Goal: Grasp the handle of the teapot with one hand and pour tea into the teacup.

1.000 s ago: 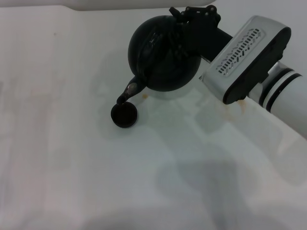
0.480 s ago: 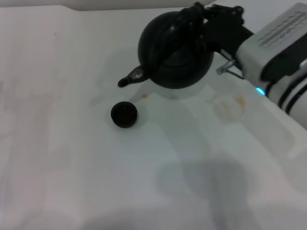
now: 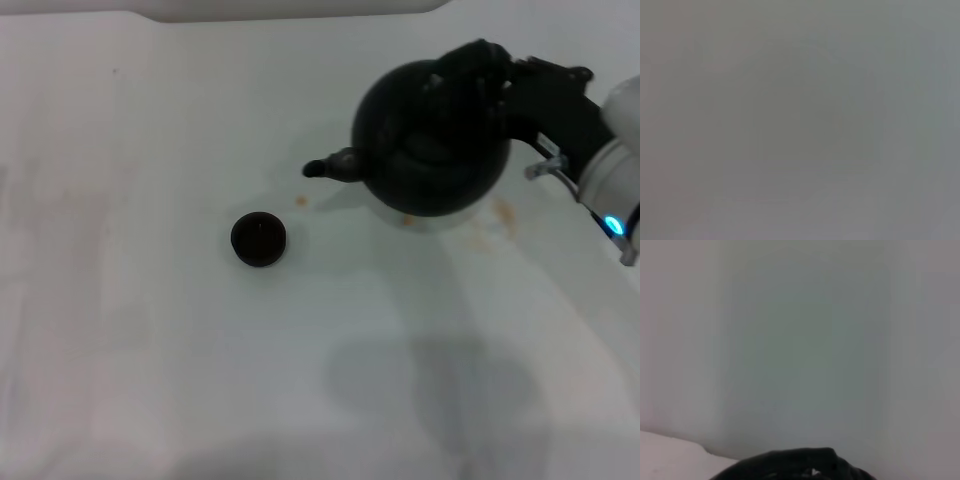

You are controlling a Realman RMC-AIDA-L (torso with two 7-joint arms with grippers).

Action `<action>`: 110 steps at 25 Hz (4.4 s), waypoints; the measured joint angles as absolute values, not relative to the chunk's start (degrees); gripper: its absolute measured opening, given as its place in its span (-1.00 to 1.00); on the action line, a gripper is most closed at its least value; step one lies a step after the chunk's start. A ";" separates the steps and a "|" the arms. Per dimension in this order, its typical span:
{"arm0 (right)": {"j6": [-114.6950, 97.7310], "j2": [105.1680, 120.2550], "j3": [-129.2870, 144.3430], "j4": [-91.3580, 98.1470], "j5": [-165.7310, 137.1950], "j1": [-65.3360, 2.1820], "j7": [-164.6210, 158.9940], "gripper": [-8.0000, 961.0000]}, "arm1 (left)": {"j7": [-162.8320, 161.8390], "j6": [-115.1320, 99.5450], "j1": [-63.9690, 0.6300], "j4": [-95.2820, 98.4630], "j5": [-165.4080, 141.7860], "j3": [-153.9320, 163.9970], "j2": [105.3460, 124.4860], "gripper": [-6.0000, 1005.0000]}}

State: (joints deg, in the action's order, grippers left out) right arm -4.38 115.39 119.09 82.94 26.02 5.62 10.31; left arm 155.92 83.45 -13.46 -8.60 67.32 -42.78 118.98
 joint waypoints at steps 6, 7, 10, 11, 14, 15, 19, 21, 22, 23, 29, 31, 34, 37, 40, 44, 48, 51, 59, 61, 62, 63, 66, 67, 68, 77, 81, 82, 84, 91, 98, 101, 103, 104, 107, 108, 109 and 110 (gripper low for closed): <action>-2.28 115.39 116.79 82.76 26.13 7.53 6.44 -0.69 | 155.92 83.40 -13.53 -8.61 67.33 -42.71 118.94 0.77; -1.40 115.38 116.44 82.76 26.14 7.63 6.07 -0.69 | 155.92 83.40 -13.54 -8.62 67.32 -42.71 118.94 0.77; 0.42 115.43 115.99 82.64 26.44 7.77 5.81 -0.69 | 155.92 83.40 -13.54 -8.62 67.32 -42.71 118.92 0.77; 0.76 115.45 115.95 82.57 26.55 7.79 5.80 -0.69 | 155.92 83.40 -13.54 -8.62 67.32 -42.71 118.92 0.77; 1.34 115.50 115.70 82.44 26.81 7.94 5.45 -0.69 | 155.92 83.40 -13.54 -8.61 67.32 -42.76 118.91 0.77; 1.46 115.49 115.55 82.35 26.87 8.02 5.03 -0.69 | 155.92 83.40 -13.53 -8.62 67.32 -42.78 118.91 0.77; 2.60 115.39 114.93 81.97 26.96 8.09 3.28 -0.69 | 155.92 83.40 -13.53 -8.62 67.32 -42.90 118.91 0.77; 3.16 115.35 114.73 81.90 27.01 8.22 2.93 -0.69 | 155.92 83.40 -13.54 -8.62 67.32 -42.99 118.91 0.77; 3.49 115.34 114.67 81.89 27.05 8.28 2.87 -0.69 | 155.92 83.41 -13.53 -8.62 67.32 -43.01 118.91 0.77; 3.77 115.34 114.63 81.89 27.10 8.33 2.86 -0.69 | 155.92 83.40 -13.53 -8.62 67.32 -43.03 118.91 0.77; 4.94 115.31 114.52 82.07 27.24 8.30 2.82 -0.68 | 155.92 83.41 -13.61 -8.55 67.32 -43.14 118.84 0.77; 5.09 115.31 114.52 82.13 27.25 8.26 2.81 -0.67 | 155.92 83.41 -13.69 -8.52 67.32 -43.14 118.83 0.77; 5.22 115.31 114.49 82.34 27.26 8.28 2.81 -0.66 | 155.92 83.41 -13.76 -8.52 67.32 -42.96 118.83 0.77; 5.63 115.31 113.96 82.43 27.36 8.21 2.80 -0.66 | 155.92 83.41 -13.78 -8.52 67.32 -42.93 118.82 0.77; 7.04 115.30 113.11 82.44 27.55 7.78 2.33 -0.65 | 155.92 83.41 -13.79 -8.52 67.32 -42.85 118.82 0.77; 7.87 115.23 112.68 82.45 27.61 7.49 1.75 -0.54 | 155.92 83.41 -13.80 -8.52 67.32 -42.79 118.82 0.77; 8.16 115.18 112.66 83.04 27.61 7.69 1.74 -0.32 | 155.92 83.41 -13.80 -8.52 67.32 -42.71 118.83 0.77; 8.82 115.14 112.54 83.94 27.60 8.06 1.70 -0.12 | 155.92 83.41 -13.80 -8.52 67.32 -42.71 118.82 0.77; 11.73 115.02 112.02 87.51 27.60 9.52 1.67 0.35 | 155.92 83.44 -13.80 -8.48 67.32 -42.89 118.83 0.77; 13.93 114.97 111.53 88.37 27.60 9.58 1.70 0.39 | 155.92 83.44 -13.80 -8.45 67.32 -42.99 118.83 0.77; 14.98 114.96 111.24 88.82 27.60 9.61 1.72 0.39 | 155.92 83.43 -13.81 -8.45 67.32 -43.02 118.83 0.77; 16.03 114.96 110.97 89.43 27.60 9.77 1.76 0.39 | 155.92 83.41 -13.83 -8.44 67.33 -43.06 118.83 0.77; 17.94 114.96 110.67 91.56 27.60 10.57 1.90 0.39 | 155.92 83.41 -13.89 -8.39 67.51 -43.12 118.83 0.77; 18.83 114.96 110.47 92.35 27.59 10.81 1.95 0.39 | 155.92 83.41 -13.89 -8.36 67.53 -43.12 118.83 0.77; 20.06 114.93 110.15 93.11 27.59 11.02 1.98 0.39 | 155.92 83.42 -13.91 -8.28 67.54 -43.13 118.83 0.77; 30.09 114.87 107.09 99.31 29.35 11.78 3.99 0.39 | 155.92 83.50 -14.15 -7.91 67.55 -43.16 118.83 0.77; 34.13 114.87 104.44 100.68 32.25 11.84 6.30 0.39 | 155.92 83.58 -14.15 -7.90 67.58 -43.15 118.83 0.77; 35.06 114.87 103.60 100.84 33.81 11.90 7.58 0.39 | 155.92 83.59 -14.15 -7.89 67.59 -43.15 118.83 0.77; 36.65 114.87 101.46 101.02 38.13 12.15 11.11 0.39 | 155.92 83.64 -14.15 -7.84 67.65 -43.15 118.83 0.77; 40.37 115.16 91.65 98.96 55.21 13.50 26.31 0.39 | 155.92 83.84 -13.99 -7.82 67.64 -43.15 118.89 0.77; 40.37 115.32 80.43 87.55 73.33 10.32 42.58 0.39 | 155.92 83.84 -14.01 -7.83 67.49 -43.08 118.92 0.77; 40.54 115.33 75.72 77.27 87.10 6.91 55.39 0.39 | 155.92 83.68 -14.09 -7.87 67.50 -43.01 118.97 0.77; 41.50 115.33 72.79 69.15 95.62 4.09 63.52 0.39 | 155.91 83.52 -14.10 -7.99 67.48 -42.91 119.01 0.77; 42.93 115.34 70.91 64.24 100.59 2.36 68.12 0.39 | 155.92 83.48 -14.11 -8.08 67.46 -42.86 119.02 0.77; 48.14 115.39 64.37 49.55 111.79 -2.78 80.18 0.38 | 155.92 83.48 -14.12 -8.14 67.45 -42.82 119.01 0.77; 50.18 115.42 61.80 44.74 114.90 -4.49 84.00 0.38 | 155.92 83.50 -14.11 -8.17 67.44 -42.81 119.00 0.77; 52.10 115.43 58.93 39.53 117.09 -6.35 88.18 0.38 | 155.92 83.51 -14.08 -8.19 67.43 -42.81 119.00 0.77; 53.30 115.49 56.82 36.26 118.23 -7.60 91.53 0.38 | 155.92 83.57 -13.99 -8.22 67.43 -42.85 119.01 0.77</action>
State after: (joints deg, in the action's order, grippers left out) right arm 53.30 115.49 56.82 36.26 118.23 -7.60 91.53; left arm 155.92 83.57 -13.99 -8.22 67.43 -42.85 119.01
